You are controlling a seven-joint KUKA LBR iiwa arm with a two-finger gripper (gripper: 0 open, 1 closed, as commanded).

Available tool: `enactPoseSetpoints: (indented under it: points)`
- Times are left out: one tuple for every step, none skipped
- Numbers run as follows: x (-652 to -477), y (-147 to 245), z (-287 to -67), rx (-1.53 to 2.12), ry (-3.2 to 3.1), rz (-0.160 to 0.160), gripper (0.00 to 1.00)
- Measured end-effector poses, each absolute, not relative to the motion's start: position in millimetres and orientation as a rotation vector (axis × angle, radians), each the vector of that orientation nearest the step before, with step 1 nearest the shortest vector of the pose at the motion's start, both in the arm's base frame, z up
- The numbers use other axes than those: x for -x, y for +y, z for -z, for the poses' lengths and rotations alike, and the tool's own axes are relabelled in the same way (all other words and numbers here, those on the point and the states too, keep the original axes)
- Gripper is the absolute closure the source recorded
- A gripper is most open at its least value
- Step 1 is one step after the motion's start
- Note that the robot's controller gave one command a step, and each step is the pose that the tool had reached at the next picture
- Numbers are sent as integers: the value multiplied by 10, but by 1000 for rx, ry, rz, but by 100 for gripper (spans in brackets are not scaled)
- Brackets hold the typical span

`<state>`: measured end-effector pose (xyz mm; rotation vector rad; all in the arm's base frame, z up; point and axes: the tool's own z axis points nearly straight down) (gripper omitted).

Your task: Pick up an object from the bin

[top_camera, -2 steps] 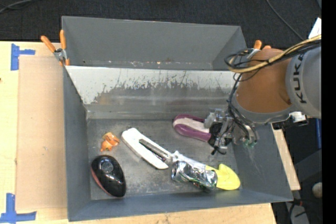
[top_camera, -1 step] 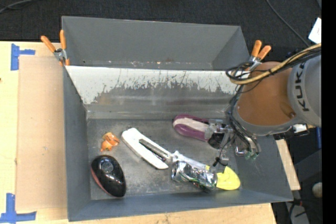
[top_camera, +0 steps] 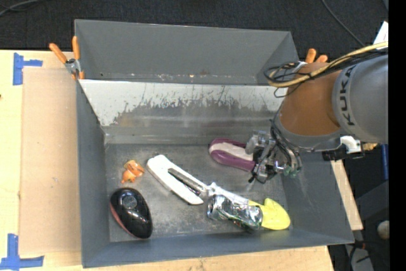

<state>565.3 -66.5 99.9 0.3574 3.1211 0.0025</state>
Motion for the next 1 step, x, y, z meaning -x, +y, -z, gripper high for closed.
enactPoseSetpoints:
  points:
    - [-5695,-578,-893,-513,3090,0,0]
